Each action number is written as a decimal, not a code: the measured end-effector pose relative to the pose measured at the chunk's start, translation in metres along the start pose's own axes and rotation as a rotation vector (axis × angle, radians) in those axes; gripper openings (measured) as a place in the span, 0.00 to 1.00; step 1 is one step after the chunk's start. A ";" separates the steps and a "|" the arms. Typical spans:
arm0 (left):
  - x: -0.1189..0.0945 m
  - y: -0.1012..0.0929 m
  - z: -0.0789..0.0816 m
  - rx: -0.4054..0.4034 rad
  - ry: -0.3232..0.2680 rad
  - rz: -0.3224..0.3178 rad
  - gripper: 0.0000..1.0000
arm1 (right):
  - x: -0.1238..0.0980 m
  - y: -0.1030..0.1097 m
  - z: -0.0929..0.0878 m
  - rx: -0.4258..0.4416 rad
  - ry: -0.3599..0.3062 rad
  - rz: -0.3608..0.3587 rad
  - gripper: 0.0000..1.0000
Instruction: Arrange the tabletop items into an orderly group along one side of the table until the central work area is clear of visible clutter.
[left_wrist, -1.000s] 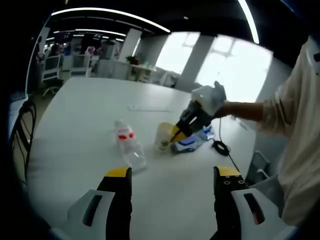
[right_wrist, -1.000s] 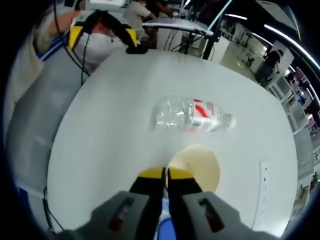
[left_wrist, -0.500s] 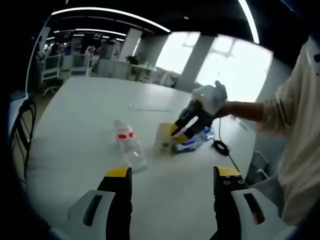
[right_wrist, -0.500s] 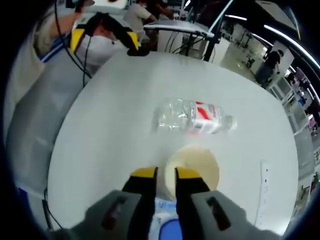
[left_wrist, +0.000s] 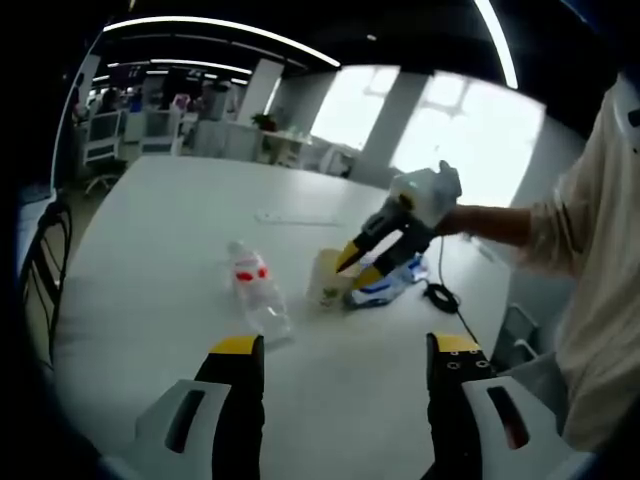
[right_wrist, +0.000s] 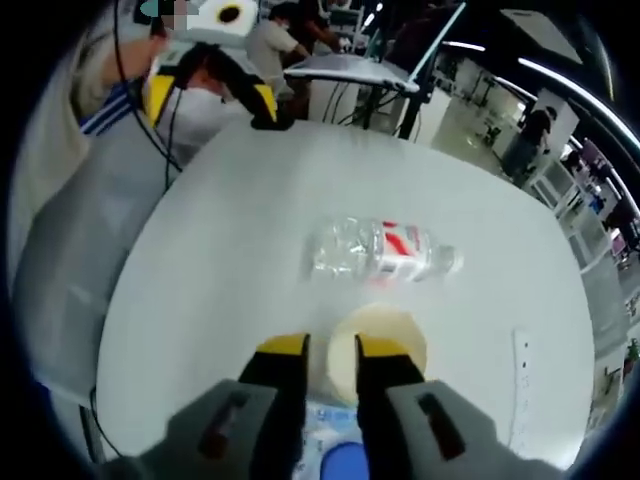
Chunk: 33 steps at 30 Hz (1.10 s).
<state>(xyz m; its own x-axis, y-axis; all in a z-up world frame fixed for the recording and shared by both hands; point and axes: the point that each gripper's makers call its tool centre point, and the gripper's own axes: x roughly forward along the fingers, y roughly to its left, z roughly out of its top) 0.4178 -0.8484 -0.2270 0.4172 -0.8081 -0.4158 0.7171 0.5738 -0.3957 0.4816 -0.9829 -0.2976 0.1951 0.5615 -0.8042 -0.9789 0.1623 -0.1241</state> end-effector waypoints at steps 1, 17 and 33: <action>0.000 0.000 0.000 0.001 0.001 0.000 0.62 | -0.002 -0.001 0.002 0.000 -0.011 -0.007 0.15; 0.000 -0.005 0.008 0.023 0.001 -0.010 0.63 | -0.031 -0.002 0.019 0.132 -0.133 -0.057 0.18; -0.005 -0.010 0.022 0.064 -0.002 -0.008 0.64 | -0.064 -0.001 0.034 0.237 -0.234 -0.110 0.22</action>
<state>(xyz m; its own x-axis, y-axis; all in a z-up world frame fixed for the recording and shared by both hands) 0.4209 -0.8532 -0.2028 0.4124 -0.8131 -0.4108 0.7545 0.5575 -0.3462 0.4722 -0.9917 -0.2262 0.3345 0.6965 -0.6348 -0.9151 0.4009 -0.0424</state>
